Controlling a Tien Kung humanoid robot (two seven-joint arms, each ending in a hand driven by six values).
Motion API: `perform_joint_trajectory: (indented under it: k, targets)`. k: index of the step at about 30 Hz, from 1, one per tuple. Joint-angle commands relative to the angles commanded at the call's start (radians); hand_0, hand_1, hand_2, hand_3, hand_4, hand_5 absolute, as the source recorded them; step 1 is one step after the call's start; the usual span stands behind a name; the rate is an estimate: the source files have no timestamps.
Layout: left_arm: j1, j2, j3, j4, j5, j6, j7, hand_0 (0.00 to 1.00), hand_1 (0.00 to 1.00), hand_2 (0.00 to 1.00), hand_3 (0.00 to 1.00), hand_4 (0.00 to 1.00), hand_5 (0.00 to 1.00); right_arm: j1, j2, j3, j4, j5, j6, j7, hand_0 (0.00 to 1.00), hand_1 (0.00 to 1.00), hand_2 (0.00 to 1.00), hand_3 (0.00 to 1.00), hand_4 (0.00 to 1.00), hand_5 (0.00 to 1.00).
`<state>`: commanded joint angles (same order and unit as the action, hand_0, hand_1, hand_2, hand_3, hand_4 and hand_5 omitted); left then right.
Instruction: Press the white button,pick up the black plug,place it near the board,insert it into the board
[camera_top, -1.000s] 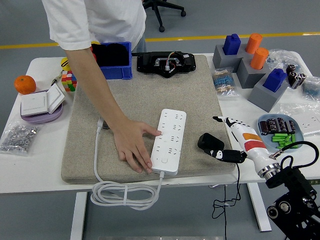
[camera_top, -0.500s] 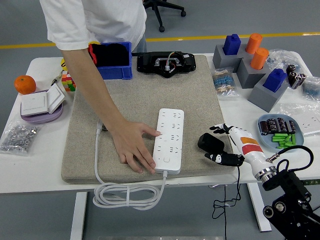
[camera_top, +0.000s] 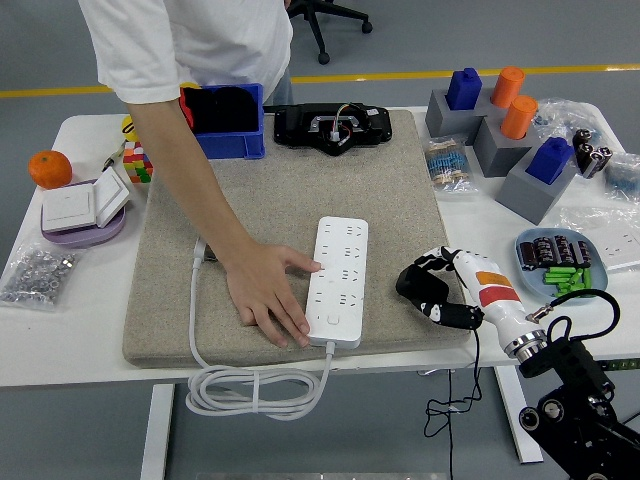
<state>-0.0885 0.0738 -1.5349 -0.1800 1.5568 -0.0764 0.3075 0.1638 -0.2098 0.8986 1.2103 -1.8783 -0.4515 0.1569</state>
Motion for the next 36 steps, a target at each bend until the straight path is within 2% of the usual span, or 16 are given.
perform_joint_trajectory:
  k: [11,12,17,18,23,24,36]
  targets:
    - [0.000,-0.002,-0.003,0.000,0.001,0.001,0.000,0.709,0.695,0.669,0.715,0.715,0.300,0.005,0.002,-0.007,-0.012,-0.006,0.013,-0.002,0.466,0.481,0.490,0.584,0.754,0.015]
    - [-0.001,-0.002,-0.003,0.000,0.000,0.001,0.000,0.709,0.695,0.669,0.716,0.716,0.301,0.005,0.002,-0.008,-0.011,-0.007,0.013,-0.001,0.408,0.380,0.403,0.580,0.742,0.002]
    - [-0.001,-0.003,-0.003,0.000,0.000,0.001,0.000,0.709,0.695,0.669,0.716,0.716,0.301,0.005,0.001,-0.009,-0.008,-0.009,0.003,0.020,0.408,0.380,0.403,0.580,0.742,0.002]
    - [-0.001,-0.003,-0.003,0.000,-0.001,0.001,0.000,0.709,0.695,0.669,0.716,0.716,0.301,0.004,0.000,-0.009,-0.008,-0.008,0.000,0.027,0.332,0.253,0.284,0.531,0.742,0.002]
    - [-0.003,-0.004,-0.002,0.000,-0.002,0.001,0.000,0.709,0.695,0.669,0.716,0.716,0.301,0.003,-0.002,-0.008,-0.004,-0.004,-0.011,0.057,0.332,0.253,0.284,0.531,0.742,0.002]
    - [-0.003,-0.003,0.000,0.000,-0.004,0.001,-0.001,0.709,0.695,0.669,0.716,0.715,0.300,0.002,-0.002,-0.006,0.001,-0.005,-0.012,0.059,0.295,0.206,0.246,0.425,0.714,0.002]
    - [-0.004,-0.002,-0.003,0.000,-0.002,0.002,-0.001,0.709,0.695,0.669,0.716,0.716,0.301,0.013,-0.014,-0.012,0.106,0.000,-0.013,0.057,0.283,0.190,0.233,0.407,0.693,0.002]
